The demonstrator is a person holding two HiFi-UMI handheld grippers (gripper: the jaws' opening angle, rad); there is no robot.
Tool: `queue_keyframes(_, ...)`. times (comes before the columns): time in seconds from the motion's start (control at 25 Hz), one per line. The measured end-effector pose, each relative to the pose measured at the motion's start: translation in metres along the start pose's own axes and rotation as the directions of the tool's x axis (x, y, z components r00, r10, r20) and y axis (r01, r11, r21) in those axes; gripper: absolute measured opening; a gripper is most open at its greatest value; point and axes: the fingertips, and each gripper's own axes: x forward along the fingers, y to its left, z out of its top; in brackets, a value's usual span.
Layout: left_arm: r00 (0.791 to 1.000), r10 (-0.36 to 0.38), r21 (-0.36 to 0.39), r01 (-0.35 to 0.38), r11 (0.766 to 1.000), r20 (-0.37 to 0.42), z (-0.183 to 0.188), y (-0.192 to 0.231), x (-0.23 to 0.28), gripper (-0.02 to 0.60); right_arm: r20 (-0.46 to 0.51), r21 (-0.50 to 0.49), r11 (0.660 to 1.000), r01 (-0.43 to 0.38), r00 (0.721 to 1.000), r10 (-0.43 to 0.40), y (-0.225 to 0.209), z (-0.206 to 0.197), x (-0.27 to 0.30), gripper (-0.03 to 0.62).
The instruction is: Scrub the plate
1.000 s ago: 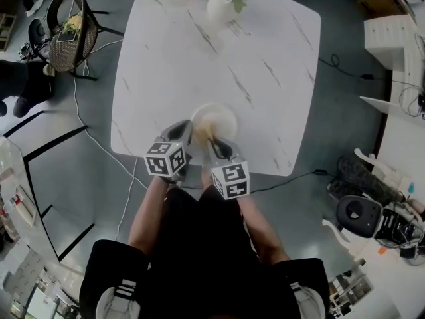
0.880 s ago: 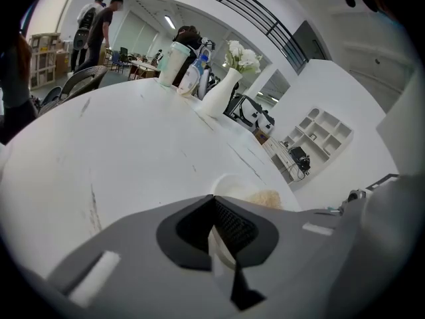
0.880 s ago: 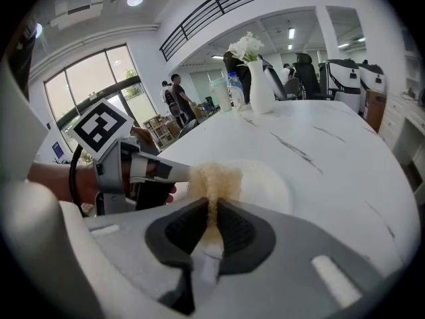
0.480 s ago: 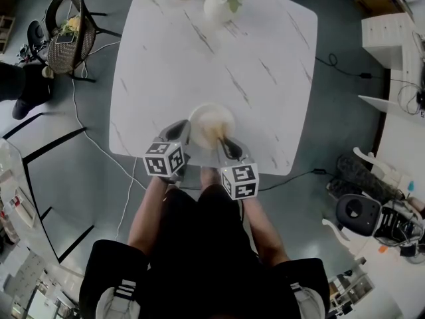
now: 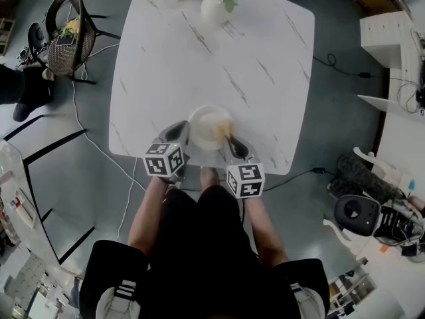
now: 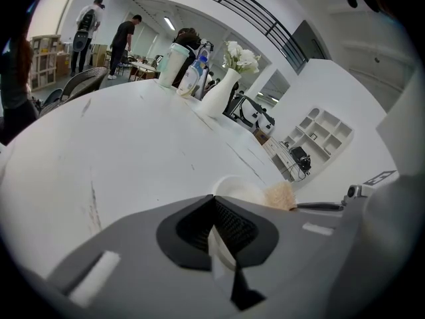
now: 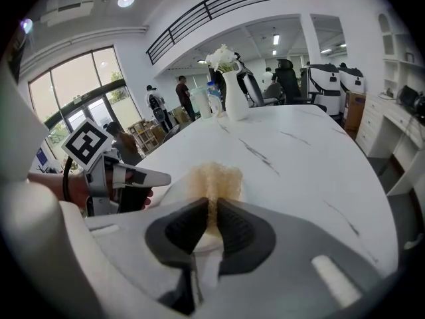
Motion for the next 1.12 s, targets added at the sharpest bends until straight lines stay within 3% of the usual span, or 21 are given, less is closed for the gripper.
queue_keyframes(0.56, 0.997, -0.018, 0.184, 0.003, 0.983, 0.08, 0.032, -0.032, -0.044, 0.008, 0.162, 0.009, 0.997, 0.08, 0.984, -0.08, -0.009, 0.048, -0.043, 0.046)
queue_keyframes(0.88, 0.987, -0.074, 0.286, 0.03, 0.958, 0.144, 0.061, -0.061, -0.09, 0.008, 0.281, -0.022, 0.991, 0.13, 0.952, -0.119, 0.014, 0.082, -0.087, 0.046)
queue_keyframes(1.12, 0.966, -0.137, 0.366, 0.048, 0.93, 0.221, 0.089, -0.09, -0.143, 0.006, 0.373, -0.071, 0.984, 0.161, 0.92, -0.123, 0.049, 0.108, -0.126, 0.046)
